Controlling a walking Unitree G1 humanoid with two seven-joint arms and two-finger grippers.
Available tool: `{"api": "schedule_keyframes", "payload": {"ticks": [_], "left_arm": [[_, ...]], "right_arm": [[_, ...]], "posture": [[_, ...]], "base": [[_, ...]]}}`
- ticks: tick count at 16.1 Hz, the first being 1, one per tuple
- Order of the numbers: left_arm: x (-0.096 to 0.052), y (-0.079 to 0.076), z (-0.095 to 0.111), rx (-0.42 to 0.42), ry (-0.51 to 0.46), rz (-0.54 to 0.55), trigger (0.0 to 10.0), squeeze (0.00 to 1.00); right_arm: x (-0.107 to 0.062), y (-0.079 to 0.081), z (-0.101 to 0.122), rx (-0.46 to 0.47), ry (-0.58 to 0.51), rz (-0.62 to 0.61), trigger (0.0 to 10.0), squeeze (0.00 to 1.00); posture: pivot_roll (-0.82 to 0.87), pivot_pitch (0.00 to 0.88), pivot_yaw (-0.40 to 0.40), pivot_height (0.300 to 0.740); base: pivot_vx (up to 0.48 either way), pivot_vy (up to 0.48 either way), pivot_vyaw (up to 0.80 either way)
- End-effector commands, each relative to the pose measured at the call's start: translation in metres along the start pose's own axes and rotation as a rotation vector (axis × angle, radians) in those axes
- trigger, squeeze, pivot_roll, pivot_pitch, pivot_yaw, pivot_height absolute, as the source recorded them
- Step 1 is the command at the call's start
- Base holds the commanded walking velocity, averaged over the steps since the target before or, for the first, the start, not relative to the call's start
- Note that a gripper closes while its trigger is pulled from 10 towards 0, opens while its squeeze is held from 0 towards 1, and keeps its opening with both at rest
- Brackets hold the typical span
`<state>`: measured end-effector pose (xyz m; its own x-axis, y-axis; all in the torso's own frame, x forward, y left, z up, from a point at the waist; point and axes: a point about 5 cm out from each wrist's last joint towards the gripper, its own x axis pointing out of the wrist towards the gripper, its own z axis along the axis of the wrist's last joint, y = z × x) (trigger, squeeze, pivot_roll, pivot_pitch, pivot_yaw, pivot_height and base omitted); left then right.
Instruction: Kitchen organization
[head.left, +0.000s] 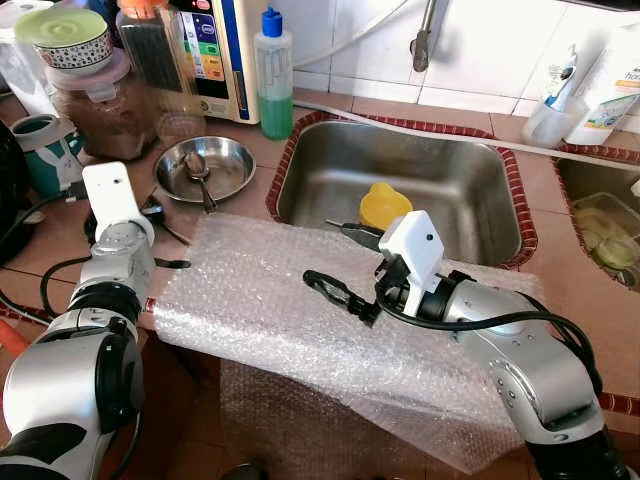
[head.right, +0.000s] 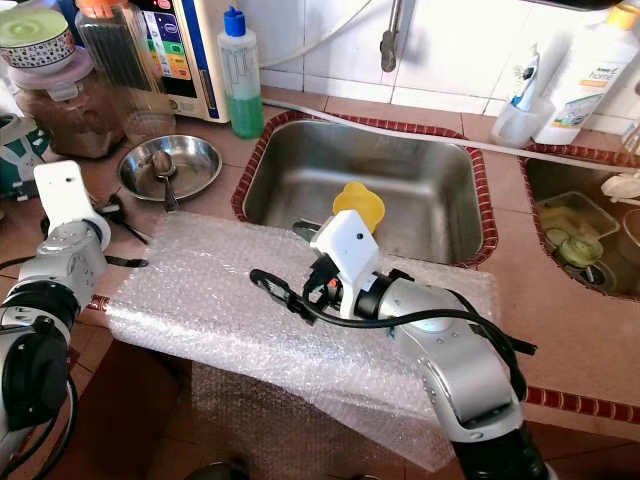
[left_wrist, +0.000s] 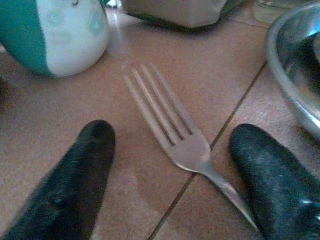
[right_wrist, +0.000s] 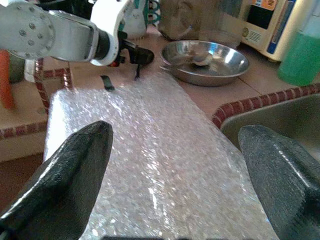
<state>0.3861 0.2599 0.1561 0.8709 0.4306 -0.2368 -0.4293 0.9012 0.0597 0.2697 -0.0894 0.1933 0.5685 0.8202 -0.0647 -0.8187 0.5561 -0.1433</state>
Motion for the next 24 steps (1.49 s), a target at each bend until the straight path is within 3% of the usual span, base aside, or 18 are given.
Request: {"api": "schedule_keyframes", "payload": {"ticks": [1, 8, 13, 24], "left_arm": [[0.0013, 0.0034, 0.0059, -0.002, 0.002, 0.009, 0.0, 0.0], [0.0016, 0.0054, 0.0047, 0.004, 0.004, 0.01, 0.0, 0.0], [0.0014, 0.007, 0.0003, 0.01, 0.011, 0.014, 0.0, 0.0], [0.0009, 0.0042, -0.0014, -0.002, 0.01, -0.013, 0.0, 0.0]], "right_arm": [[-0.0023, 0.0023, 0.0075, -0.008, -0.03, 0.009, 10.0, 0.0], [-0.0007, 0.0029, 0.0079, -0.014, -0.036, 0.022, 10.0, 0.0], [-0.0002, 0.002, 0.0074, -0.018, -0.035, 0.022, 10.0, 0.0], [0.0006, -0.0002, 0.0074, -0.015, -0.034, 0.005, 10.0, 0.0]], "posture": [[-0.07, 0.153, 0.02, 0.74], [-0.06, 0.148, 0.02, 0.74], [-0.06, 0.142, 0.018, 0.74], [-0.06, 0.148, 0.02, 0.74]], "base": [[0.0, 0.0, 0.0], [0.0, 0.0, 0.0], [0.0, 0.0, 0.61], [0.0, 0.0, 0.0]]}}
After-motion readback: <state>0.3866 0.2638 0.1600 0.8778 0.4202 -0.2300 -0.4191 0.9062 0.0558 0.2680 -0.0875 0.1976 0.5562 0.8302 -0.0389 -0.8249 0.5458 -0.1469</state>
